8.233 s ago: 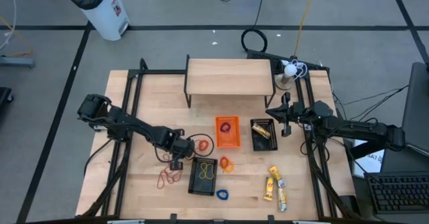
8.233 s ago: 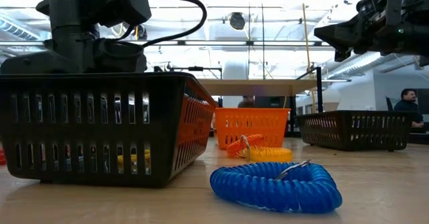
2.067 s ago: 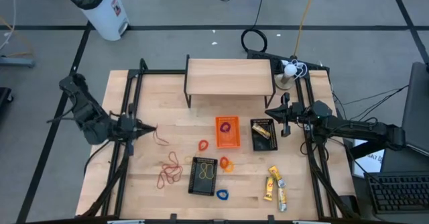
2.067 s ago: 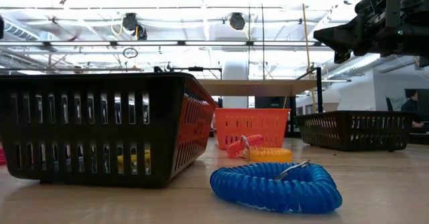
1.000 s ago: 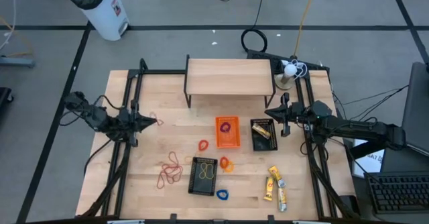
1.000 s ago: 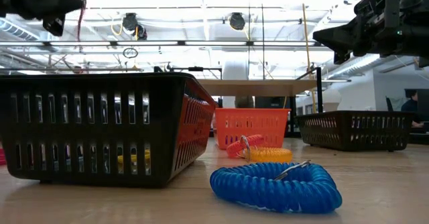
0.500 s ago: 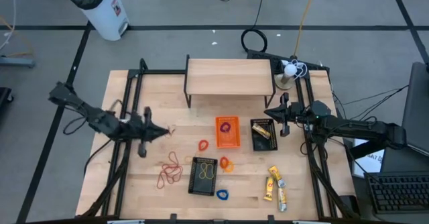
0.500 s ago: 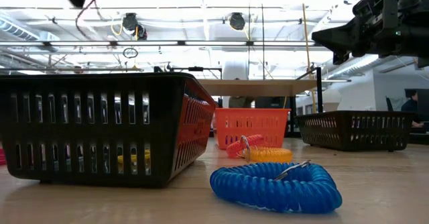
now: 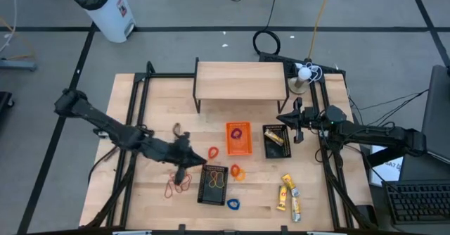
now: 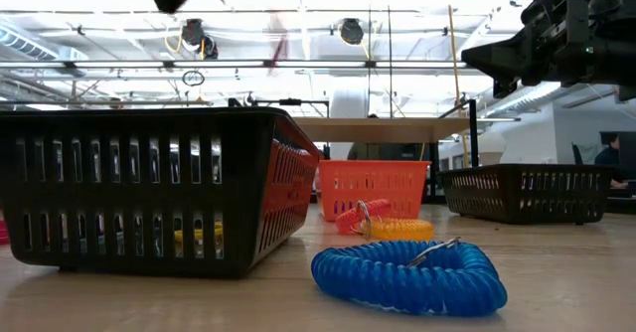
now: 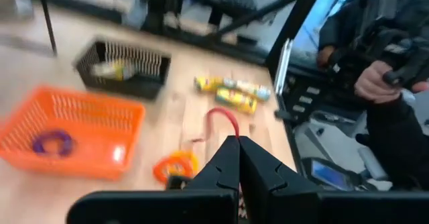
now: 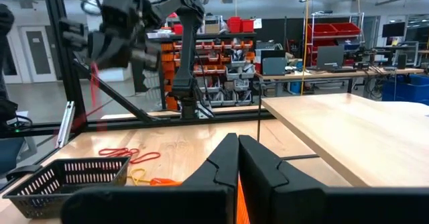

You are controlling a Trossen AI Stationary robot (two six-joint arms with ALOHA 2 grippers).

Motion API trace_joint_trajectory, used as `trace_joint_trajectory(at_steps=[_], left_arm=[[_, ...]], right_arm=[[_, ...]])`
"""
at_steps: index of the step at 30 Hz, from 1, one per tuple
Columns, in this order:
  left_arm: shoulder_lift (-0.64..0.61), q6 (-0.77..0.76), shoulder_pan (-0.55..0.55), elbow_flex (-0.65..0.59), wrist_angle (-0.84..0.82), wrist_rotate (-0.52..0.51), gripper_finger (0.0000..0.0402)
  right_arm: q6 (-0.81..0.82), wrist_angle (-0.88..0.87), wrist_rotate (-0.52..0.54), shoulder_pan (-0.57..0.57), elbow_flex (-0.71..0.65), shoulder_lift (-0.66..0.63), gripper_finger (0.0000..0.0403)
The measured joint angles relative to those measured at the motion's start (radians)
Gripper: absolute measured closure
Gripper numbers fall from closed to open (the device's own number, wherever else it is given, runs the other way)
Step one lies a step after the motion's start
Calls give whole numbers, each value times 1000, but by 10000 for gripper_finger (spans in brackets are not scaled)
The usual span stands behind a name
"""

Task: Pick & Place Office Desk Supplies
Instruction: Put the red rubber band into the bottom black bin, then put the yellow spring keychain into the orange bin

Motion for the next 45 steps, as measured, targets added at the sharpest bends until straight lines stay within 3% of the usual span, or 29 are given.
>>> trace_joint_trajectory(at_steps=[10,19,23,28,36,39,41,45], left_arm=[[165,-206,47,8,-54,169,401],[255,-208,56,8,-25,301,401],[256,-202,55,8,-26,299,397],[245,-204,59,8,-24,297,358],[245,-176,83,8,-30,400,260],[193,-139,120,7,-44,457,230],[113,-80,143,8,-83,402,223],[-110,60,190,9,-238,143,230]], right_arm=[[0,6,0,0,0,0,399],[0,6,-1,0,0,0,399],[0,6,-1,0,0,0,399],[0,6,-1,0,0,0,399],[0,6,-2,0,0,0,399],[0,6,-2,0,0,0,399],[0,6,-2,0,0,0,399],[10,-2,-3,0,0,0,399]])
